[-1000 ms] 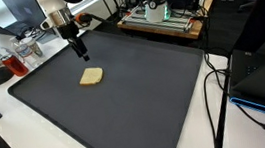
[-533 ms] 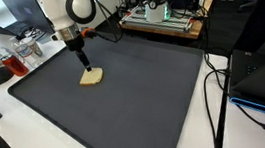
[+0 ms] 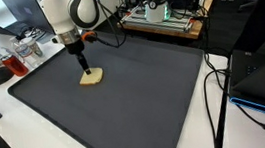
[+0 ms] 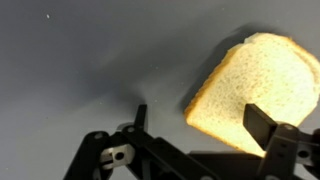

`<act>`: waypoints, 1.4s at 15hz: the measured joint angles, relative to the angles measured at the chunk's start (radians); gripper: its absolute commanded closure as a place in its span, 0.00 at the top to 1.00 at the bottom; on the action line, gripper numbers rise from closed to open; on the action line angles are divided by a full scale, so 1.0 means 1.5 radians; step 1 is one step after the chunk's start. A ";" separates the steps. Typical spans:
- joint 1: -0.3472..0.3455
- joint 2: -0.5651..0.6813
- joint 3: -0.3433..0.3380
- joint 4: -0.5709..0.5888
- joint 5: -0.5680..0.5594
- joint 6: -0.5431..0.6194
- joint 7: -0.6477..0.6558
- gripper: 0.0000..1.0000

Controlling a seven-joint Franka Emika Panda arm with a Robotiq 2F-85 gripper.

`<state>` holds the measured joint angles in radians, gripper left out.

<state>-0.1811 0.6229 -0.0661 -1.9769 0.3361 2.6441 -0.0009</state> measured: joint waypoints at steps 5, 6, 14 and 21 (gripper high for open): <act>0.014 0.003 -0.004 0.009 -0.035 0.000 0.028 0.40; 0.018 0.003 -0.006 0.011 -0.043 0.000 0.034 0.34; 0.042 0.003 -0.011 0.018 -0.068 -0.002 0.059 0.02; 0.052 0.003 -0.018 0.022 -0.083 -0.008 0.068 0.02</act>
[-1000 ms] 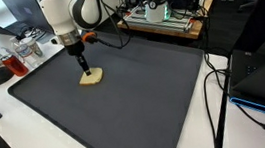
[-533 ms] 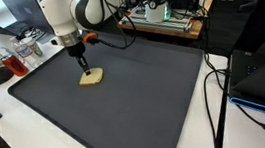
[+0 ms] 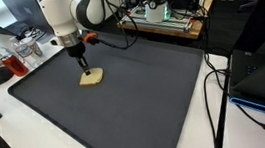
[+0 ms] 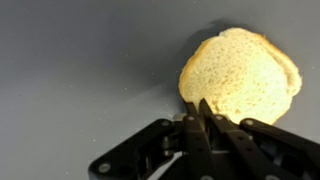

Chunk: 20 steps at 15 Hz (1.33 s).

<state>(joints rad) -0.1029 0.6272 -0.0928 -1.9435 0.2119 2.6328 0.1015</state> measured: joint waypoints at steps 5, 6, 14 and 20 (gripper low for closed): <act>0.010 0.000 -0.004 0.008 -0.016 -0.025 0.014 0.02; 0.012 0.000 -0.005 0.009 -0.018 -0.028 0.016 0.02; 0.019 0.000 -0.012 0.012 -0.030 -0.037 0.029 0.02; 0.023 0.000 -0.017 0.012 -0.048 -0.043 0.033 0.02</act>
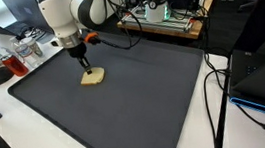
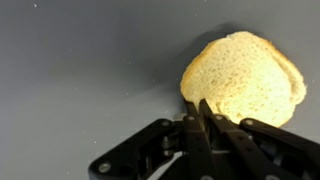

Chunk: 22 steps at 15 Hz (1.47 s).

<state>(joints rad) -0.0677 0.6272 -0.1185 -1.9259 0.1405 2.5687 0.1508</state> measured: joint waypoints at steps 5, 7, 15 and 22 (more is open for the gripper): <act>0.003 0.000 -0.002 0.001 -0.007 -0.008 0.002 0.33; 0.003 0.000 -0.001 0.005 -0.007 -0.024 0.003 0.46; 0.003 -0.011 -0.004 0.015 -0.011 -0.046 0.003 0.99; 0.035 -0.048 -0.018 0.016 -0.085 -0.100 0.032 1.00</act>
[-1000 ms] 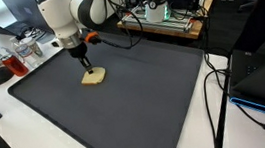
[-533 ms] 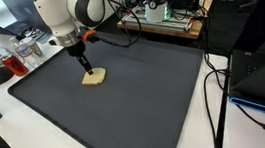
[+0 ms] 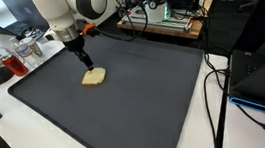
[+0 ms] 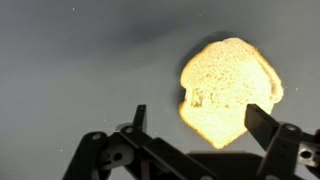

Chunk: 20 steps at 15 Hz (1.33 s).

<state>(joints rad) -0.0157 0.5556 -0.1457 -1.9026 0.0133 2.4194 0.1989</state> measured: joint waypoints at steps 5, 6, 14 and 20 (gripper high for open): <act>0.054 -0.014 -0.007 0.012 -0.093 -0.051 0.042 1.00; 0.066 -0.013 -0.008 0.018 -0.118 -0.069 0.050 1.00; 0.144 0.032 0.000 0.114 -0.309 -0.241 0.044 1.00; 0.171 0.132 0.022 0.246 -0.369 -0.343 -0.011 1.00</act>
<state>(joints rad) 0.2410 0.7528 -0.1129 -1.5339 -0.5396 1.9052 0.1819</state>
